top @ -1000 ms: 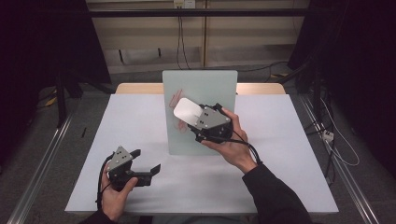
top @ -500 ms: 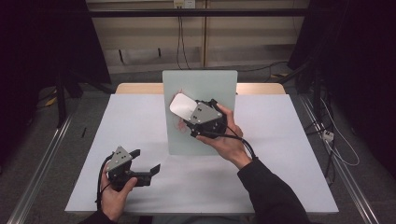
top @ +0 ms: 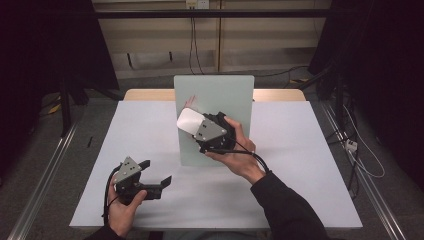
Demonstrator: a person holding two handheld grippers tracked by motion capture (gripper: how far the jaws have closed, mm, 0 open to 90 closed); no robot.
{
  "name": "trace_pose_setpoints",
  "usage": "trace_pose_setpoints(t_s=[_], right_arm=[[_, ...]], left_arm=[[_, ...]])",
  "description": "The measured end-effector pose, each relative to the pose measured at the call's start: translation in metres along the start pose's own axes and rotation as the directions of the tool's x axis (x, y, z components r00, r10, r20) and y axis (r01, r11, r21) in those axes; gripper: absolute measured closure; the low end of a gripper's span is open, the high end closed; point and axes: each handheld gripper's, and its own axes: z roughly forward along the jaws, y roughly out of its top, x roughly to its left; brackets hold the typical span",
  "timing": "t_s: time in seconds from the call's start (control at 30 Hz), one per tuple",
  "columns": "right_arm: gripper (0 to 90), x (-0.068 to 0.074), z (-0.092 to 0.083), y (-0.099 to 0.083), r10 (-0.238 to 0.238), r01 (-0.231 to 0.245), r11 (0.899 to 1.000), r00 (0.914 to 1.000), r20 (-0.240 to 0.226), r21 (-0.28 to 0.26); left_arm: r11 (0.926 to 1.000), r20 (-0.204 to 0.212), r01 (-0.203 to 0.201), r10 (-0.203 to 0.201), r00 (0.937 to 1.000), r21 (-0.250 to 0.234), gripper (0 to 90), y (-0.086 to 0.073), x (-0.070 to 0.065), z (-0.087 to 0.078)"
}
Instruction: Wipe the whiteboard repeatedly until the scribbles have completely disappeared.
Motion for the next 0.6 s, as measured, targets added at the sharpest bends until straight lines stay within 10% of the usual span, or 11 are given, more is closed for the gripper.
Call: trace_pose_setpoints(t_s=[0.4,0.6], right_arm=[[31.5,-0.025,-0.004,0.021,-0.042,0.044,0.999,0.9913,0.125,-0.013],[31.6,-0.003,0.004,0.014,-0.066,0.066,0.998,0.9971,0.038,0.011]], left_arm=[[1.0000,0.001,0.003,-0.003,1.0000,-0.003,4.7,0.000,0.000,0.000],[1.0000,0.002,0.002,-0.002,1.0000,0.001,4.7,0.000,0.000,0.000]])
